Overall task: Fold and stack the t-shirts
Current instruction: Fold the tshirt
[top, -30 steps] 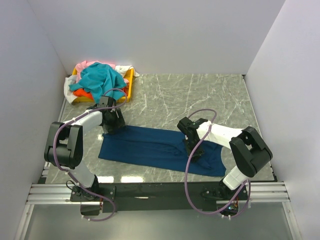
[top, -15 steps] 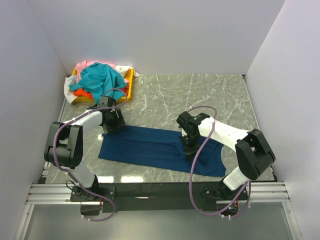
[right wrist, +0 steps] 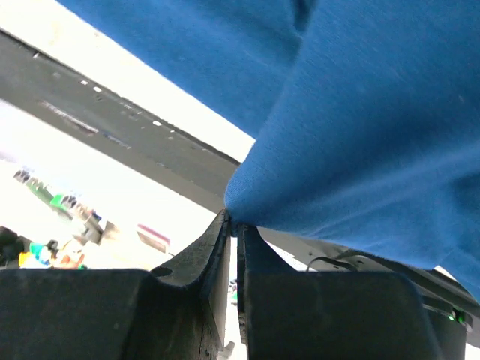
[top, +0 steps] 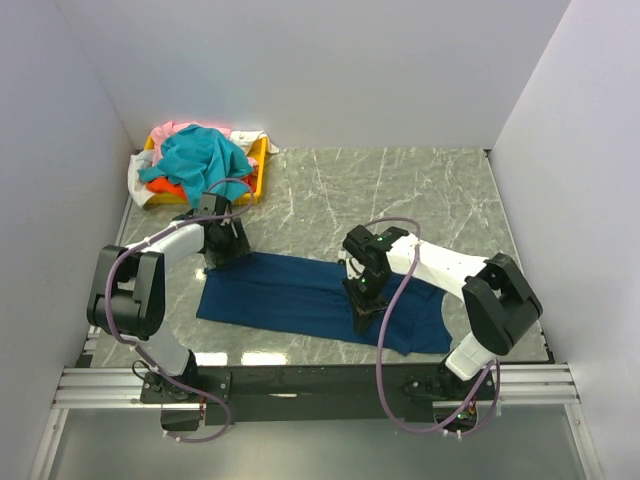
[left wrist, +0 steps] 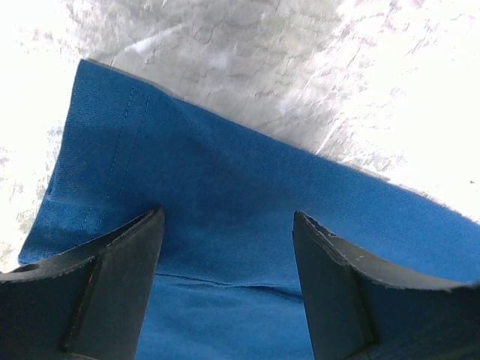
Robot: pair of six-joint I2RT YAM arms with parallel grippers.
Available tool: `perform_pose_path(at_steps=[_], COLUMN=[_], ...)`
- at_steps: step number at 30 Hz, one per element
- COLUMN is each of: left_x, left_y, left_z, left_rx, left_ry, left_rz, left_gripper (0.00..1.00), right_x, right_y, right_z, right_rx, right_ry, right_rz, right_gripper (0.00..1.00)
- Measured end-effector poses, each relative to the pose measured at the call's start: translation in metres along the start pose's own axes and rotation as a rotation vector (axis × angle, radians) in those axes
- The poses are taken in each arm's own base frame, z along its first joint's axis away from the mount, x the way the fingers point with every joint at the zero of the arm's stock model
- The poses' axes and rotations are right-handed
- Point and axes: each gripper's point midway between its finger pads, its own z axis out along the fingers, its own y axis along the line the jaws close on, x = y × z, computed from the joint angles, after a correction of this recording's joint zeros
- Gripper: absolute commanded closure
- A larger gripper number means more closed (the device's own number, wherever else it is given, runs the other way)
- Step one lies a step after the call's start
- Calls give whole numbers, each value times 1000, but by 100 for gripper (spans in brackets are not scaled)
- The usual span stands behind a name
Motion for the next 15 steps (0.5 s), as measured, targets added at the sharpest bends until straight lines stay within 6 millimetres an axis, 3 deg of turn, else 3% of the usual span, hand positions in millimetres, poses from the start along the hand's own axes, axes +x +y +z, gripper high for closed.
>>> perform_pose_path(at_steps=[3,4,10,15], left_x=[1,1,2,-4], left_y=[1,1,2,1], left_z=[-1,-1,-2,-7], left_rx=[-1,0,-11,-24], left_ry=[1,1,4,-2], left_rz=[0,0,0,0], left_gripper=[24,23,23,22], right_x=[-2,-4,-18,-37], right_y=[4,4,4,-5], right_z=[2,3,0,-11], right_rx=[-18,-17,19,61], right_ry=[14,16,-18,-91], right_rz=[-5,-4,18,64], right_gripper=[88,78,50,44])
